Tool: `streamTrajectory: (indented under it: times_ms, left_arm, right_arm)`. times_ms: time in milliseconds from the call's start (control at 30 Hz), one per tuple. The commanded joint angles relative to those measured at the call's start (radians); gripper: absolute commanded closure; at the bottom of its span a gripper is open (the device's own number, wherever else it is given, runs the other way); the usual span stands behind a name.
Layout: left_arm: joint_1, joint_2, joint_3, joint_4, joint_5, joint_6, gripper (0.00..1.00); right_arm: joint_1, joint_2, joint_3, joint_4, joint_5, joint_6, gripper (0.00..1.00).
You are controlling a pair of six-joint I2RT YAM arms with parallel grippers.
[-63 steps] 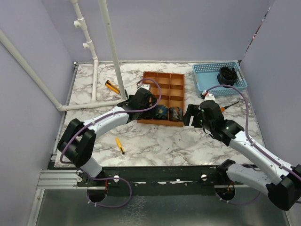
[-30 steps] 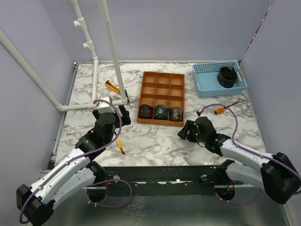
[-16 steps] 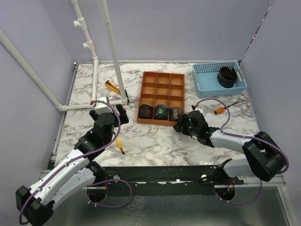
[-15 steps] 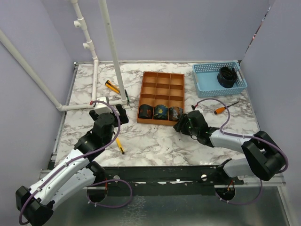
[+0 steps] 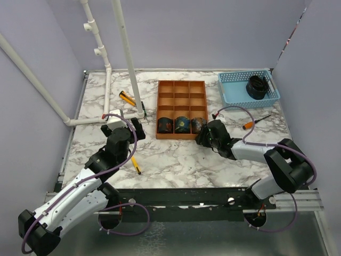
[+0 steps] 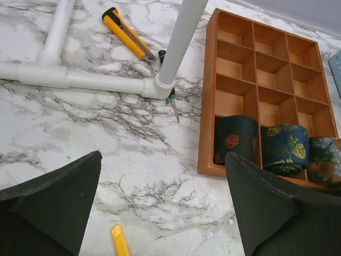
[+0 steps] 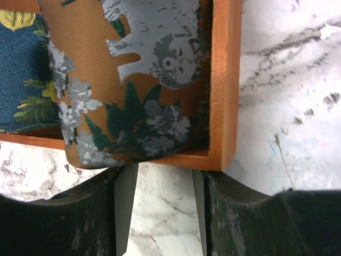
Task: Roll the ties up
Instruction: Move the storage box to the center of the board, then reset both arms
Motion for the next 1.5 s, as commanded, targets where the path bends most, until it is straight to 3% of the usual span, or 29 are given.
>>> streamTrajectory:
  times_ms: [0,433,600,733,867,1033,1100,1167,1233,1467]
  left_arm:
    - [0.001,-0.015,0.002,-0.016,-0.036,-0.008,0.01]
    - [0.0,0.014,0.011,-0.015,-0.024,-0.006,0.01]
    - [0.0,0.003,0.009,-0.016,-0.027,-0.004,0.01]
    - [0.0,0.001,0.013,-0.016,-0.015,0.0,0.01]
    - [0.002,0.001,0.021,-0.02,-0.028,-0.002,0.01]
    - [0.003,-0.002,0.04,-0.032,-0.08,-0.046,0.01]
    - [0.003,0.02,0.061,-0.043,-0.108,-0.066,0.01]
    - [0.003,0.052,0.088,-0.054,-0.128,-0.085,0.01]
    - [0.003,0.091,0.12,-0.073,-0.147,-0.118,0.01]
    - [0.003,0.184,0.147,-0.146,-0.163,-0.233,0.01]
  right_arm:
    - [-0.005,0.083,0.061,0.018,0.042,0.003,0.51]
    - [-0.056,0.235,0.245,0.024,-0.075,0.004,0.48]
    - [-0.054,0.1,0.199,-0.006,-0.227,-0.13,0.43]
    - [-0.054,-0.155,0.142,-0.163,-0.281,-0.202,0.37]
    - [-0.055,-0.449,0.138,-0.41,-0.147,-0.238,0.29]
    - [-0.055,-0.713,0.142,-0.531,0.007,-0.17,0.2]
    - [-0.054,-0.772,0.147,-0.557,0.092,-0.097,0.18]
    - [-0.055,-0.823,0.139,-0.579,0.204,0.01,0.01]
    - [-0.054,-0.869,0.115,-0.564,0.282,0.039,0.0]
    - [-0.054,-0.92,0.052,-0.466,0.341,-0.172,0.0]
